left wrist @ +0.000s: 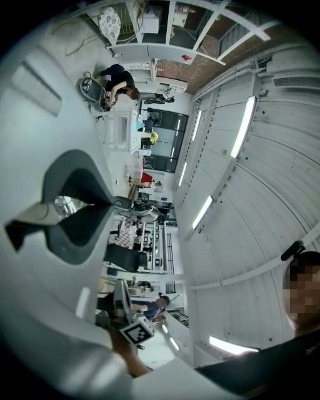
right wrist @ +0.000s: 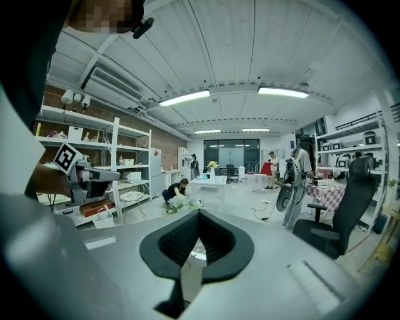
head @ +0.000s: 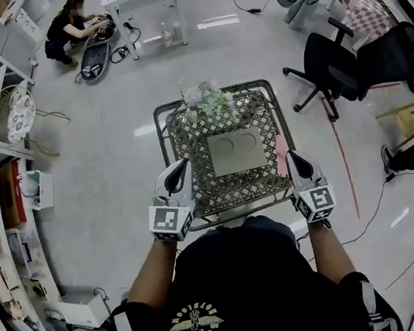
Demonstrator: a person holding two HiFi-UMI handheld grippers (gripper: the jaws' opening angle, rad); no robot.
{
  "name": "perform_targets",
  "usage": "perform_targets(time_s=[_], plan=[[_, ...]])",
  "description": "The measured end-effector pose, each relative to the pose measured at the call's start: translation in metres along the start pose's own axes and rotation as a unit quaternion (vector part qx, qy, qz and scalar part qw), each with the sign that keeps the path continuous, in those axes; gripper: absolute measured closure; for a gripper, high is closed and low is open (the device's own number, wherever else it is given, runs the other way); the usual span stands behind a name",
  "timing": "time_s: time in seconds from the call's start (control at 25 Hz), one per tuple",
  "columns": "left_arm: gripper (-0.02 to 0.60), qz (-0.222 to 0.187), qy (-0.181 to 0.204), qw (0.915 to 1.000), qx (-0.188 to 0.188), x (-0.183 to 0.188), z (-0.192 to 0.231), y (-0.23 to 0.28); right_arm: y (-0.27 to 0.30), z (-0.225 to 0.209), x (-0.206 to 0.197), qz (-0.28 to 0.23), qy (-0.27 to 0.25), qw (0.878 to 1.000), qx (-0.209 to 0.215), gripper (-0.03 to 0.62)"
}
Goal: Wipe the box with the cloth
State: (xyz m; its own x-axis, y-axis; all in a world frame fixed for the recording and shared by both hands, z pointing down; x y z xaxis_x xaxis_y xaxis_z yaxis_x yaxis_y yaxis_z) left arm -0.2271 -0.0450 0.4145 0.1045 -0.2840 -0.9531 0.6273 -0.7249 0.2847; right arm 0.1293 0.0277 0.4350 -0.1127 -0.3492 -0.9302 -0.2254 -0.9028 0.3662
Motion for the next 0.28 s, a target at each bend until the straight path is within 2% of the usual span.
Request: perform_targets(time_s=[0.28], plan=[[0.581, 0.006, -0.001, 1.0, -0.004, -0.005, -0.008, 0.013, 0.005, -0.009, 0.0, 0.007, 0.004, 1.0, 0.005, 0.588]])
Point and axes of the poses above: the fingertips, and each gripper's own axes: y forward along the fingers, z to its left, x out of its top, the point moved 10 cm from there along -y, backward along the fingers, and after that the axes turned 6 degrees about z, right-handed, at the moved point
